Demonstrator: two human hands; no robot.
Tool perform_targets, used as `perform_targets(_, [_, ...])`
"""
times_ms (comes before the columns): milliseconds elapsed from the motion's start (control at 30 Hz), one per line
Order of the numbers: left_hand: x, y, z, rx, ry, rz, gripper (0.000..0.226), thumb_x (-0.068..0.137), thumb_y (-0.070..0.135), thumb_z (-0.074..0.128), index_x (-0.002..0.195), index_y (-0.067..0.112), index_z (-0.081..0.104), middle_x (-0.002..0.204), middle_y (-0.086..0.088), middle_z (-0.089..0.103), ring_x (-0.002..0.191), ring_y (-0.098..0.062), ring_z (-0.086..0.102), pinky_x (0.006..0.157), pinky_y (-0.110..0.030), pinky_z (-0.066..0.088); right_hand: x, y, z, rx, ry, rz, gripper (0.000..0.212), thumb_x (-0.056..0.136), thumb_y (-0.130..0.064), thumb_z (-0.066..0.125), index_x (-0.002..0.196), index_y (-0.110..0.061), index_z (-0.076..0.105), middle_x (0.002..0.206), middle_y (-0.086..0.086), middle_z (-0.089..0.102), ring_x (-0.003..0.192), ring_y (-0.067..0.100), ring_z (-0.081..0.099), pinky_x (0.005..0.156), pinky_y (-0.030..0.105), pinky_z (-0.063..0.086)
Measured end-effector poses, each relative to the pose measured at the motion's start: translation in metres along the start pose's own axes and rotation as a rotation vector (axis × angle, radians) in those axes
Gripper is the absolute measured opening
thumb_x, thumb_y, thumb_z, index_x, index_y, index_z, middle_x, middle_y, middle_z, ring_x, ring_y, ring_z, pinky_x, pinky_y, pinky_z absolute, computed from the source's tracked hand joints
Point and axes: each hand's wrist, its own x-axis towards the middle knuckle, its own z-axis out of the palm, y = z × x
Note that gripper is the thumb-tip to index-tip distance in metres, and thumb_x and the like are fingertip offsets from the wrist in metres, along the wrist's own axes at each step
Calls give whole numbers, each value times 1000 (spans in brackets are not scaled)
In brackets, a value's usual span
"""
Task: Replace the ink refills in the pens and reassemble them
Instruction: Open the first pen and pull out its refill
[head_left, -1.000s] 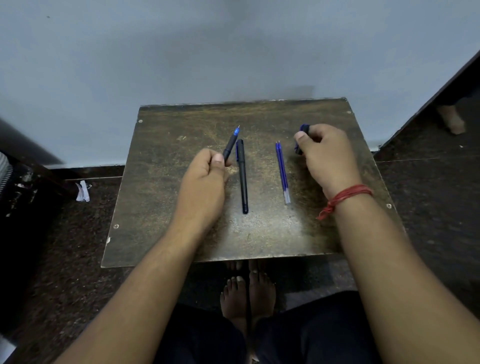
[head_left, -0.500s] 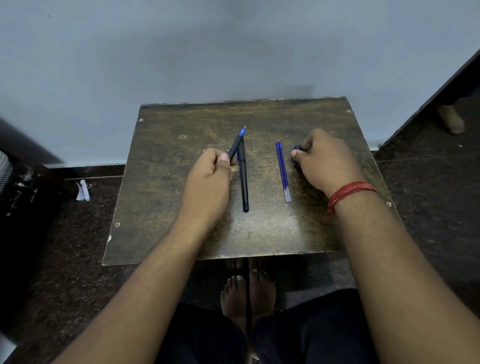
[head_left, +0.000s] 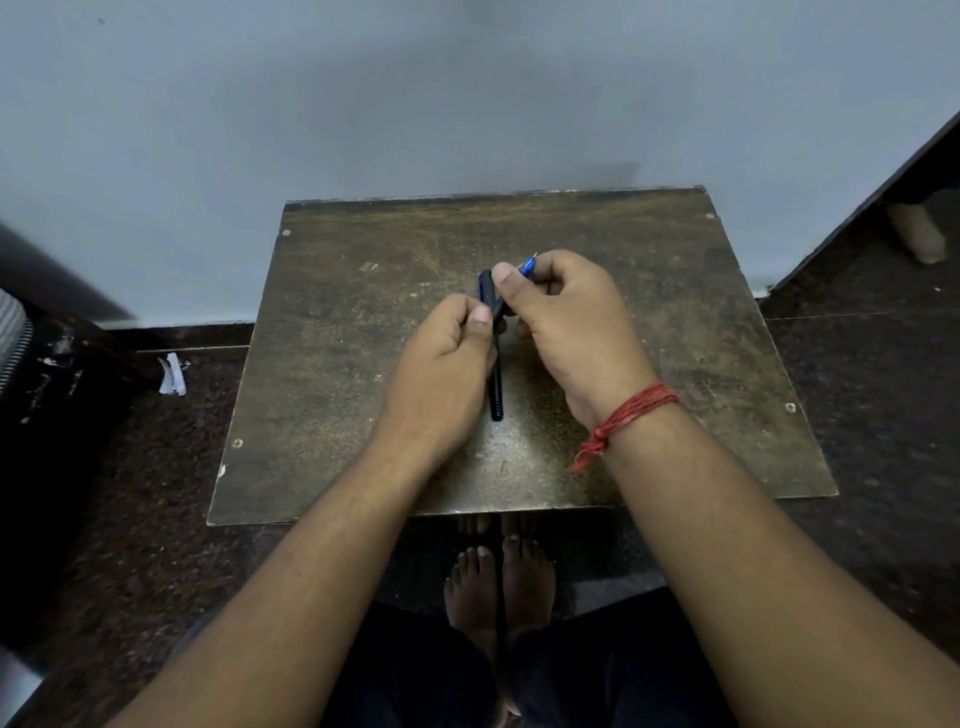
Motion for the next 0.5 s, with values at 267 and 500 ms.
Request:
perform_targets(267, [4,-3,-2,-157,-75,-42,28,100,42,44,79,29,55,56,15,45,46,-2,35,51,-32,25,0,1,-5,275,-61,36,16,92,-8,69,77,-9,64,60,-1,62,47,2,54,46,14,40])
perform_targets(500, [4,5,-2,-341,-129,-104,31,111,26,39,86,18,56,55,7,38,41,-4,26,43,-20,21,7,4,-6,363,-136,42,15,93,-8,67,79,-12,65,66,6,62,52,11,54,48,20,39])
